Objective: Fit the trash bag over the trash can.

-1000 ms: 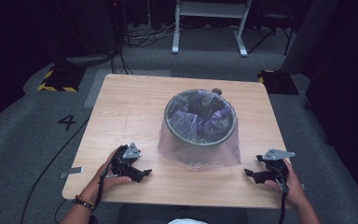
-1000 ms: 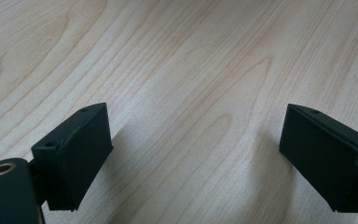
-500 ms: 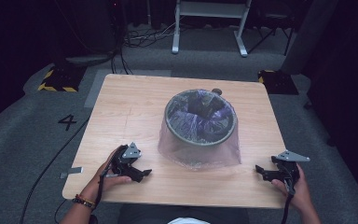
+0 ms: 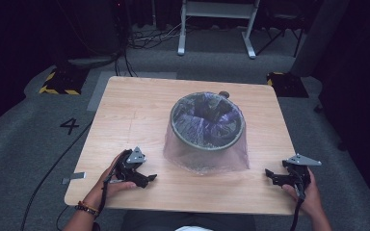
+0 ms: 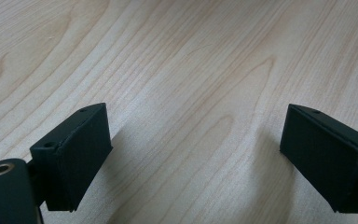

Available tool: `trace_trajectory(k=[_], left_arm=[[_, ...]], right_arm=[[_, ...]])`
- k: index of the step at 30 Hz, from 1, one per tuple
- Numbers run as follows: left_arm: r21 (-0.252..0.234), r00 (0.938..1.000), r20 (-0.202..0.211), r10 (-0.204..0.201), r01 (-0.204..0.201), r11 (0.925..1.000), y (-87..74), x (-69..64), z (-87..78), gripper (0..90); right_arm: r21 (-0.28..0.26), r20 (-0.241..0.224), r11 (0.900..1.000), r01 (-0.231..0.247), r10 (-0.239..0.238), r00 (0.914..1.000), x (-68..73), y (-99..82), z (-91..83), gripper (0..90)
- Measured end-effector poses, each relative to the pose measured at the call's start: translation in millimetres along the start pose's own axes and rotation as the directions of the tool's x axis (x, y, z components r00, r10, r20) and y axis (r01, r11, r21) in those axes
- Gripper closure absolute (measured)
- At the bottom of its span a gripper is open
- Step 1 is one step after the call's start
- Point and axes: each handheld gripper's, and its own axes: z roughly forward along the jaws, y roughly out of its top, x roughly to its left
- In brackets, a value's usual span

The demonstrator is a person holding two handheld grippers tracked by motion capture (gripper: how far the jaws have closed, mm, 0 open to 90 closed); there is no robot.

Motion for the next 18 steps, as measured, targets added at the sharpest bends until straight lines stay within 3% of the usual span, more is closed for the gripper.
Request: trace_trajectory(k=[18], left_arm=[[0.003, 0.9999, -0.008, -0.012, 0.012, 0.9999, 2.5, 2.6, 2.2, 8.2]], right_arm=[[0.001, -0.004, 1.0, 0.0, 0.0, 1.0, -0.2, 0.6, 0.7, 12.6]])
